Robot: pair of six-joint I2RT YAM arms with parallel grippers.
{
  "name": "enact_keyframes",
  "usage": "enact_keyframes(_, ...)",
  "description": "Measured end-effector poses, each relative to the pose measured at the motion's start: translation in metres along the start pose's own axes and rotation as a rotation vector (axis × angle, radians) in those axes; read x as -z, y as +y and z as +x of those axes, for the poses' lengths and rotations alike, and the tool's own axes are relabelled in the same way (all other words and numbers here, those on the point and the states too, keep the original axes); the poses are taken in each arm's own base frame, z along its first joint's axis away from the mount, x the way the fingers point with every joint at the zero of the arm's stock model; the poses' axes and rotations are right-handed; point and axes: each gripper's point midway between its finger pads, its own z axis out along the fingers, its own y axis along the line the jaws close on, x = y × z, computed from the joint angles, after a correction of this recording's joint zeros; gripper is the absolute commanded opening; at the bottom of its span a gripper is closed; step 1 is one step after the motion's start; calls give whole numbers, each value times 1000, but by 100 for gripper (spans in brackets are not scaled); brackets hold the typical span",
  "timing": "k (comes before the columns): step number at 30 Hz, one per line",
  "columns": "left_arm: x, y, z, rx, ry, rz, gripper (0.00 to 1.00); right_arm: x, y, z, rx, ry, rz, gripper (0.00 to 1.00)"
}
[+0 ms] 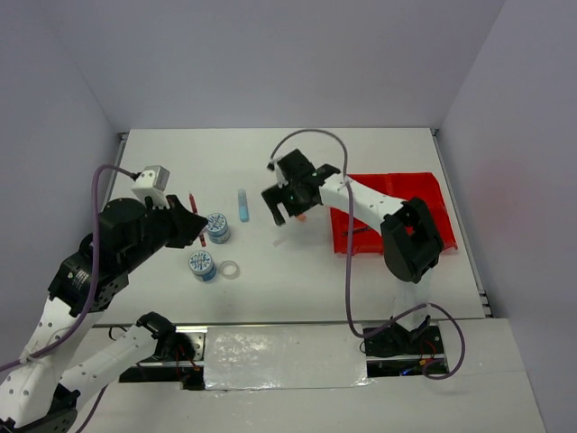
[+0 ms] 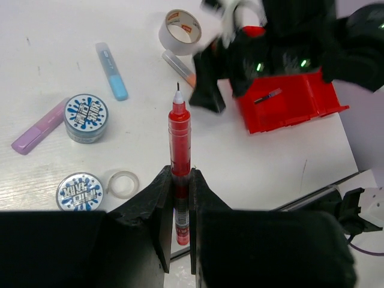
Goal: Sort the stationery into containers
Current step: Close the pen cap on the pen.
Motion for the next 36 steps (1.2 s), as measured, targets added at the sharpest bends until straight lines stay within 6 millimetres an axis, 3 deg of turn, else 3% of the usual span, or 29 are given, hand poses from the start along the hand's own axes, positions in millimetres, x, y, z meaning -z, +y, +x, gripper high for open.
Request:
enact_keyframes(4, 0, -7, 4, 1, 24, 37, 0, -13, -2, 76, 399, 170, -48, 100)
enact_keyframes(6, -1, -12, 4, 1, 39, 58, 0, -14, 4, 88, 518, 199, -84, 99)
enact_keyframes(11, 0, -20, 3, -1, 54, 92, 3, -11, 35, 56, 742, 96, -153, 96)
enact_keyframes(15, 5, -23, 3, -2, 49, 117, 6, -24, 47, 37, 845, 53, -163, 89)
enact_keyframes(20, 18, -28, 0, -7, 25, 157, 10, -51, 48, 50, 906, 113, -202, 76)
enact_keyframes(23, 25, -28, 0, -18, 14, 165, 9, -59, 47, 57, 923, 145, -226, 74)
enact_keyframes(36, 29, -24, 3, -31, 33, 145, 0, -62, 54, 70, 940, 171, -305, 70)
